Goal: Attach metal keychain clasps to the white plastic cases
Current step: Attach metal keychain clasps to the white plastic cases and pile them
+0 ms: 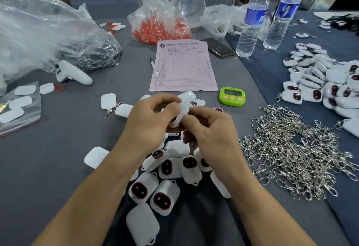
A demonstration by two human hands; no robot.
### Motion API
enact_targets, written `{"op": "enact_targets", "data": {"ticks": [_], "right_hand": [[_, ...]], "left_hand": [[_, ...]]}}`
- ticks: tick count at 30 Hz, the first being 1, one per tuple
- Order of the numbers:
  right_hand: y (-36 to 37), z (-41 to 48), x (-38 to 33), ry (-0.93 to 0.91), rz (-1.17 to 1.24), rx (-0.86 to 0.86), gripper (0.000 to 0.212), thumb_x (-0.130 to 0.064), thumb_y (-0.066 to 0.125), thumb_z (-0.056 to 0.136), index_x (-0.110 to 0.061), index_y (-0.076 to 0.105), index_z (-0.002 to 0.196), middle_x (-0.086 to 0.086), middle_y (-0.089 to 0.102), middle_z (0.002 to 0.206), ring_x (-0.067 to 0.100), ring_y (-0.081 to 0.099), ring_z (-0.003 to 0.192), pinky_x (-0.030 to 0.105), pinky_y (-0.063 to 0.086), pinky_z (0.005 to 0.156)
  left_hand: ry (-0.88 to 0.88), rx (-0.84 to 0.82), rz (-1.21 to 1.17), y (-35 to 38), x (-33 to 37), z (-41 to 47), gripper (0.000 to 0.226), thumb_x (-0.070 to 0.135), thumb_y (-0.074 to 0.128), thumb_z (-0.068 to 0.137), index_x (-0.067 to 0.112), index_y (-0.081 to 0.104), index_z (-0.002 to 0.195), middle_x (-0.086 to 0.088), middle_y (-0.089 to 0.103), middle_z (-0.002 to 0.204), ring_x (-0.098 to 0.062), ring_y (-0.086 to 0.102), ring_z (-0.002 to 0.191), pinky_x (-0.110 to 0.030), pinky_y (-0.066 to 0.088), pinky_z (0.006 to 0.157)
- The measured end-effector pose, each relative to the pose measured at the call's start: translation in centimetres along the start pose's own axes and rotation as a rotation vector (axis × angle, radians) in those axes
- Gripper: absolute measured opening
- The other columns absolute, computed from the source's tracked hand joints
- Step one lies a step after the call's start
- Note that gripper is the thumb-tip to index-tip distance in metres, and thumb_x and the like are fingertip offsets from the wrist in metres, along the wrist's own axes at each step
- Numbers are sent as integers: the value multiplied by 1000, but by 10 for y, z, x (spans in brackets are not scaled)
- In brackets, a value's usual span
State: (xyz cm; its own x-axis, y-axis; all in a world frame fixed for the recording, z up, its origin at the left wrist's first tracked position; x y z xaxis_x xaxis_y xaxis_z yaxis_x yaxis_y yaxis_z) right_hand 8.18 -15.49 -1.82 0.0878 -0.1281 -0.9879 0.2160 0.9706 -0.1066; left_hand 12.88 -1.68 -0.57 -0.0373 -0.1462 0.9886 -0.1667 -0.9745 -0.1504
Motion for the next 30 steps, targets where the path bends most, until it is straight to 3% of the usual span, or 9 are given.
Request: {"op": "enact_targets", "data": {"ticks": [4, 6, 10, 15, 18, 20, 23, 27, 30], "right_hand": [[-19, 2, -3, -22, -178, 61, 15, -12, 69, 86, -24, 79, 84, -6, 74, 70, 13, 69, 63, 35, 58, 64], [-41, 5, -7, -48, -479, 157, 17, -16, 69, 85, -30, 79, 87, -13, 76, 77, 10, 71, 74, 30, 56, 71], [-86, 9, 2, 152, -1160, 231, 16, -19, 62, 81, -27, 71, 92, 5, 73, 98, 34, 61, 100, 39, 44, 82], [-83, 12, 21, 297, -1092, 101, 23, -10, 61, 83, -22, 72, 99, 10, 70, 105, 35, 64, 99, 32, 46, 75], [-87, 10, 18, 315, -1124, 95, 22, -13, 59, 84, -24, 72, 99, 9, 71, 103, 34, 65, 101, 35, 48, 83], [-94, 7, 11, 294, -1231, 90, 15, -20, 60, 82, -28, 69, 92, 4, 69, 96, 31, 63, 97, 38, 45, 91], [-93, 3, 8, 273, -1299, 15, 6, -25, 63, 81, -30, 63, 85, 1, 65, 92, 28, 52, 84, 38, 41, 86], [-80, 8, 14, 262, -1302, -31, 19, -22, 61, 89, -24, 68, 107, 5, 70, 108, 28, 63, 103, 34, 46, 88], [-76, 10, 17, 230, -1306, -39, 18, -21, 58, 92, -25, 67, 108, 4, 69, 110, 29, 64, 106, 34, 45, 87]], "left_hand": [[33, -98, 86, 3, -7, 3, 19, 16, 76, 90, 31, 76, 101, 5, 77, 90, -20, 73, 80, -33, 60, 76], [24, -88, 112, 4, -11, 3, 20, 16, 81, 85, 33, 75, 94, 8, 74, 84, -19, 71, 76, -32, 60, 73], [-38, -40, 86, 17, -30, -3, 16, 18, 74, 91, 30, 64, 88, 4, 74, 82, -19, 69, 76, -39, 56, 76], [21, -24, 121, 27, -30, -7, 16, 19, 69, 94, 32, 60, 93, 8, 74, 74, -6, 68, 69, -21, 49, 66], [31, -34, 102, 27, -28, -8, 20, 12, 67, 94, 32, 66, 95, 6, 75, 76, -6, 69, 70, -12, 47, 61], [36, -49, 88, 29, -27, -9, 19, 12, 65, 94, 31, 68, 95, 5, 75, 77, -6, 69, 71, -12, 48, 62], [35, -38, 82, 28, -28, -10, 18, 12, 64, 95, 30, 68, 93, 5, 75, 77, -6, 69, 71, -13, 48, 62], [32, -33, 104, 28, -29, -9, 17, 14, 64, 94, 31, 68, 94, 7, 75, 78, -8, 70, 74, -18, 49, 66], [35, -36, 109, 30, -30, -10, 18, 16, 64, 94, 33, 68, 93, 7, 75, 78, -11, 72, 77, -26, 50, 71]]}}
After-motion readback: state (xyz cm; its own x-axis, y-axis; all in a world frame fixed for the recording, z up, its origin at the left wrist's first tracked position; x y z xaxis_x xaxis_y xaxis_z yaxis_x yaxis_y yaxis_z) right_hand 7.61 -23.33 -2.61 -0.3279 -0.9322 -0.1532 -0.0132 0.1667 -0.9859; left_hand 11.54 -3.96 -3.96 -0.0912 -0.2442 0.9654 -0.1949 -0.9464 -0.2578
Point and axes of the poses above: each hand's wrist, its own z-axis towards the middle knuckle, its own y-axis out of the palm, x = y × z, the point moved 10 cm from there along z, towards the middle knuckle
